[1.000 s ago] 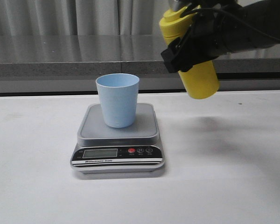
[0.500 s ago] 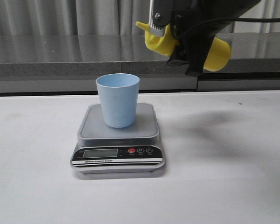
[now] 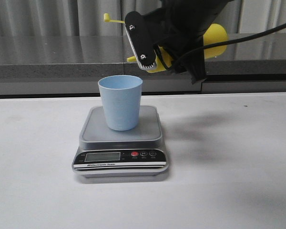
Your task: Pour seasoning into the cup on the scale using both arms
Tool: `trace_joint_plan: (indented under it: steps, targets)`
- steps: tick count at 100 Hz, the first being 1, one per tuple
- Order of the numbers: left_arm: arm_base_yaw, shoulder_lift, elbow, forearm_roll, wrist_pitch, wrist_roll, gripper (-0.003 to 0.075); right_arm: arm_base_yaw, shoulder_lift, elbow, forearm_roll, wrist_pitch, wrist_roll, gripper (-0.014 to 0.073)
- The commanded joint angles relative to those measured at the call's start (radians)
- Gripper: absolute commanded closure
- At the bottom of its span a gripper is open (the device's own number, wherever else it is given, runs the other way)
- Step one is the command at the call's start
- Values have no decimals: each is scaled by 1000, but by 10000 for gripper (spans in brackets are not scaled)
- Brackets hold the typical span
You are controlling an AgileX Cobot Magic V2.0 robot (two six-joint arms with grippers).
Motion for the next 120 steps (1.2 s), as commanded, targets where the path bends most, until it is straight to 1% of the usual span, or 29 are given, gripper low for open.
trace_joint_plan:
  steps: [1, 9, 21, 33, 39, 48, 53, 63, 74, 81, 84, 89, 91, 92, 93, 95, 110, 111, 120]
  targets:
    - [5, 11, -26, -7, -81, -10, 710, 13, -51, -36, -147, 16, 8, 559]
    - [5, 11, -26, -7, -81, -10, 710, 26, -51, -36, -230, 28, 8, 559]
    - [5, 11, -26, -7, -81, -10, 710, 52, -51, -35, -342, 109, 8, 559]
    - [5, 11, -26, -7, -81, -10, 710, 73, -51, -35, -473, 142, 14, 559]
    - [5, 11, -26, -7, -81, -10, 710, 79, -51, -35, -499, 146, 23, 559]
    - [5, 11, -26, -7, -81, -10, 710, 80, -51, -35, -483, 147, 57, 559]
    - [5, 11, -26, -7, -81, -10, 710, 80, -52, -39, -426, 144, 102, 559]
    - [5, 11, -26, -7, -81, -10, 710, 80, -69, -48, -254, 149, 189, 559]
    - [5, 11, -26, -7, -81, -10, 710, 56, -114, -47, -78, 140, 198, 559]
    - [5, 11, -26, -7, -81, -10, 710, 29, -147, -43, 54, 97, 198, 559]
    - [5, 11, -26, -7, -81, -10, 710, 15, -161, -38, 121, 60, 198, 559]
    - [5, 11, -26, -7, -81, -10, 710, -9, -187, -20, 195, 2, 198, 559]
    - [5, 11, -26, -7, -81, -10, 710, -26, -199, -9, 244, -42, 198, 559]
    - [5, 11, -26, -7, -81, -10, 710, -30, -204, -5, 244, -42, 198, 559]
    - [5, 11, -26, -7, -81, -10, 710, -39, -211, 3, 281, -64, 198, 559]
    - [5, 11, -26, -7, -81, -10, 710, -53, -223, 18, 307, -102, 198, 559]
    - [5, 11, -26, -7, -81, -10, 710, -145, -282, 153, 622, -387, 198, 559]
    - [5, 11, -26, -7, -81, -10, 710, -149, -282, 161, 636, -387, 198, 559]
    - [5, 11, -26, -7, -81, -10, 710, -199, -283, 264, 814, -593, 198, 559]
